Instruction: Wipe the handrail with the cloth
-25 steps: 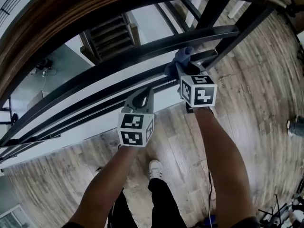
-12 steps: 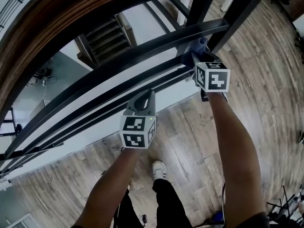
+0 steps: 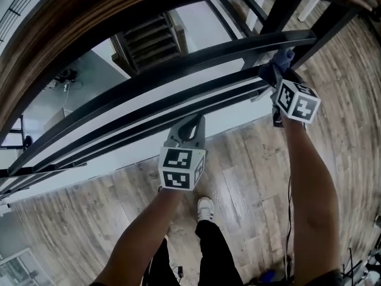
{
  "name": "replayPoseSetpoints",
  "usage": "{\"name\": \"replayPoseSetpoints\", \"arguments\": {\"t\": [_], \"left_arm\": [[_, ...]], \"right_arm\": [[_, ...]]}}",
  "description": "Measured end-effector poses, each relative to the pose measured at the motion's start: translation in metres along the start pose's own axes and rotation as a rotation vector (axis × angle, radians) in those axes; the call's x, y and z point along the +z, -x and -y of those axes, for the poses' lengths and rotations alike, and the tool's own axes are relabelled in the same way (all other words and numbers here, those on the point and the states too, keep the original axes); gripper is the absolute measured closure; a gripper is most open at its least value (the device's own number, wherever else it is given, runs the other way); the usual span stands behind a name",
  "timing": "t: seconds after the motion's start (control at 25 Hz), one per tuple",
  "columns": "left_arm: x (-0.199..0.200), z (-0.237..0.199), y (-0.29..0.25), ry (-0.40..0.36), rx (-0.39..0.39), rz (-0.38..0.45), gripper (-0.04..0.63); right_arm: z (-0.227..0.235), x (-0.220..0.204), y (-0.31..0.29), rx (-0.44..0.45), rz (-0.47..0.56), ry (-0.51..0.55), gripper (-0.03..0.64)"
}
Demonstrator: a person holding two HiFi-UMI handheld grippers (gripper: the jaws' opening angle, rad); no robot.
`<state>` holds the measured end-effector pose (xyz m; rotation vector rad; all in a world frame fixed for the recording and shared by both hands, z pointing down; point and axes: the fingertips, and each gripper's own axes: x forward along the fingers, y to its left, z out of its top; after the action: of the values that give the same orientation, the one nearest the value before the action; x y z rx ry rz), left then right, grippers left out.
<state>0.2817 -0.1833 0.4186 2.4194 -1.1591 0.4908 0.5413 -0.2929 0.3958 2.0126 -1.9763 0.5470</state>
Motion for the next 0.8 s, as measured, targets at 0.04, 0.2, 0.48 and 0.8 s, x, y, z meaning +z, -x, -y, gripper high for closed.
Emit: {"name": "replayPoseSetpoints", "arguments": {"t": [0.04,0.2,0.48,0.8], "left_arm": [[-0.003,-0.010,0.011,0.009,0.019,0.010,0.597],[-0.026,-0.064,0.068,0.072,0.106,0.045,0.597],[-0.092,-0.194,0.217,0.202,0.290,0.088,0.597],[-0.205,-0.366,0.394,0.246,0.484,0.050,0.597]], "right_arm": [[-0.013,0.002,0.009,0.021,0.047,-0.002,0.520],[-0.104,-0.015,0.047,0.178,0.119,0.051,0.520],[-0.330,-0.098,0.117,0.413,0.088,0.117,0.520],[-0.605,-0.204,0.119,0.622,-0.034,0.178,0.520]]}}
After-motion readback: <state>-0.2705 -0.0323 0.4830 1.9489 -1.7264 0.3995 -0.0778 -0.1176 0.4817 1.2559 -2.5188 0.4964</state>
